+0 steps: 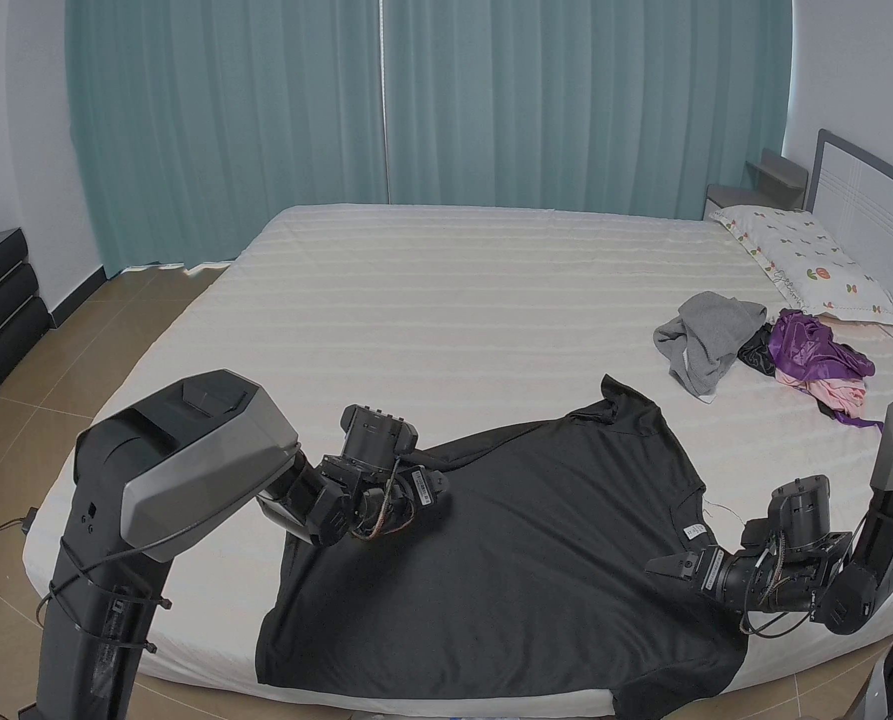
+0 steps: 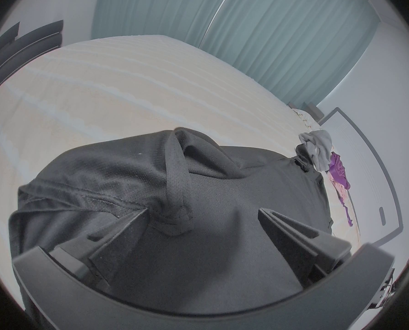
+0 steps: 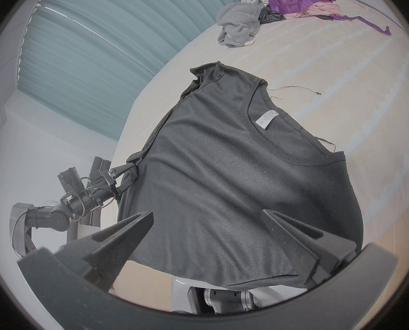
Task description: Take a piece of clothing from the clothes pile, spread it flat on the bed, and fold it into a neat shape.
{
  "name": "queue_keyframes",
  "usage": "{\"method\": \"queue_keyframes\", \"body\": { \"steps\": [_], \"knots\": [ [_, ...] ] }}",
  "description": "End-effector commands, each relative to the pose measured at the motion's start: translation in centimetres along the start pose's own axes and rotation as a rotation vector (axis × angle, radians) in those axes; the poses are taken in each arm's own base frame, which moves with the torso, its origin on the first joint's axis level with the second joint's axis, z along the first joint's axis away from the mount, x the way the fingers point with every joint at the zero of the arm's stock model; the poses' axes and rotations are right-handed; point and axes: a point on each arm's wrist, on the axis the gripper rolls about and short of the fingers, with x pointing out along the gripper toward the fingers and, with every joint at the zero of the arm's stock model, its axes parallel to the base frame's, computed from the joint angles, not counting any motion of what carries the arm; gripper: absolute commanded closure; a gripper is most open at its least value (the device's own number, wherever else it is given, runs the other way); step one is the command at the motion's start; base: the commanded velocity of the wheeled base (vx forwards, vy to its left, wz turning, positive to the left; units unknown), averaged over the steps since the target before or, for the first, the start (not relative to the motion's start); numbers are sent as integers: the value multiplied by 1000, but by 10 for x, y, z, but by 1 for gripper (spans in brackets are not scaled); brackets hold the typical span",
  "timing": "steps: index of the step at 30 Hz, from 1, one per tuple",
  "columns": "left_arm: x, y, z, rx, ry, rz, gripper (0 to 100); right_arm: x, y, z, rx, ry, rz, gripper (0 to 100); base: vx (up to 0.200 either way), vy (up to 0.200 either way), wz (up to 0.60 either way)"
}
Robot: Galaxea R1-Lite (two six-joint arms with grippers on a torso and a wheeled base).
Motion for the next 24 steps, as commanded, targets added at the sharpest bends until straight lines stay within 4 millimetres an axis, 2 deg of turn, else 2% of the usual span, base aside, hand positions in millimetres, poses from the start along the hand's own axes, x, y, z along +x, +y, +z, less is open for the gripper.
{"method": "queue_keyframes", "body": {
  "steps": [1,5,8,9,11,13,14,17,20,24],
  "knots": [
    [21,2,6,-7,-5,16,0,5,-4,-1,1,-3,-7,0,0,0,0],
    [29,10,23,-30,-30,35,0,5,-5,-3,1,-3,-7,0,0,0,0],
    [36,27,51,-73,-102,71,0,4,-6,-3,-1,-14,0,0,0,0,0],
    [36,27,51,-73,-102,71,0,4,-6,-3,-1,-14,0,0,0,0,0],
    [33,40,81,-113,-160,115,0,2,-6,-2,1,-24,2,0,0,0,0],
    [31,45,93,-126,-181,124,0,2,-7,-3,2,-25,2,0,0,0,0],
    [27,53,113,-151,-226,127,0,1,-8,-2,6,-27,-2,0,0,0,0],
    [20,62,145,-180,-297,120,0,2,-8,-2,6,-29,-4,0,0,0,0],
    [24,66,160,-195,-307,132,0,2,-9,-2,5,-28,-5,0,0,0,0],
    [27,77,162,-214,-298,155,0,1,-9,-3,7,-23,-7,0,0,0,0]
  ]
}}
